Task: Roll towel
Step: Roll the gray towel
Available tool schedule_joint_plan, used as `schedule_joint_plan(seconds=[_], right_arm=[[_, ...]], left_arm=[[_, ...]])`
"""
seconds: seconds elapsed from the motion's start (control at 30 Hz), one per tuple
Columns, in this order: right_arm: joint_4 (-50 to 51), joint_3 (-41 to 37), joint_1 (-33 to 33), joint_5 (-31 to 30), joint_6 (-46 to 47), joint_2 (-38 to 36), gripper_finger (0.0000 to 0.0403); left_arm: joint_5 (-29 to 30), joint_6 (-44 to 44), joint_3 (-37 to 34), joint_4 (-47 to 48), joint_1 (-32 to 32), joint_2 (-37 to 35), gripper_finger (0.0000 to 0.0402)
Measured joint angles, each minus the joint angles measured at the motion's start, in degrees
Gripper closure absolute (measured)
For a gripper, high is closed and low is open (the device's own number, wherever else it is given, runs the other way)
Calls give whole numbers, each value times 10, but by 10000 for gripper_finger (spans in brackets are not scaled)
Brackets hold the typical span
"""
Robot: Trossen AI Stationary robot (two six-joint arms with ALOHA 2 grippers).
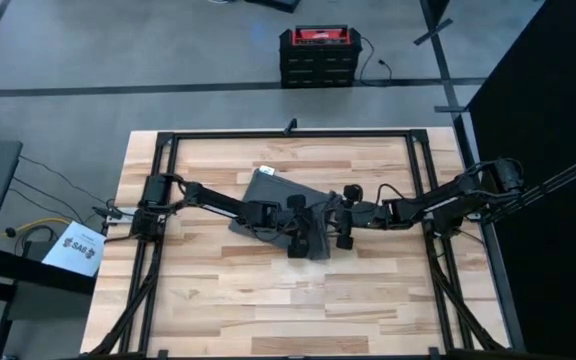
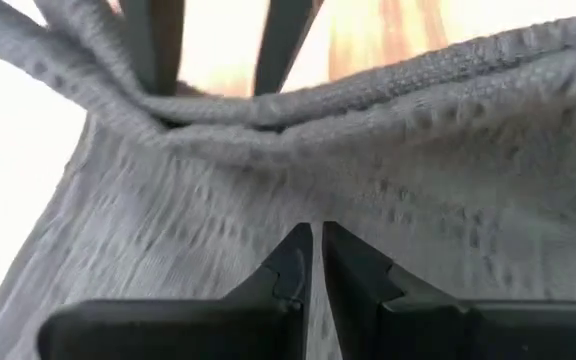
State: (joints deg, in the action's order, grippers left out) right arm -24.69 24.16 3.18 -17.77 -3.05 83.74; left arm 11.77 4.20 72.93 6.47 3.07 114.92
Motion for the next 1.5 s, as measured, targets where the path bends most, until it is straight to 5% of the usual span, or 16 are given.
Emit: schedule_joint_plan(seconds=[0.23,0.47,0.8,1.03,1.5], right_arm=[[-25,0,-30,43,-47,8,262],[-99,20,-55,46,-90,113,262],[-118,91,-86,46,-121,220,262],[-107,92,-100,46,-119,213,262],[-84,68,-105,45,-131,170,262]], left_arm=[[6,-28,0,36,25,-57,386],[96,-82,0,52,60,-67,386],[100,-131,0,10,82,-62,386],[97,-146,-11,-50,83,-26,386],[121,-280,-35,48,89,22,386]])
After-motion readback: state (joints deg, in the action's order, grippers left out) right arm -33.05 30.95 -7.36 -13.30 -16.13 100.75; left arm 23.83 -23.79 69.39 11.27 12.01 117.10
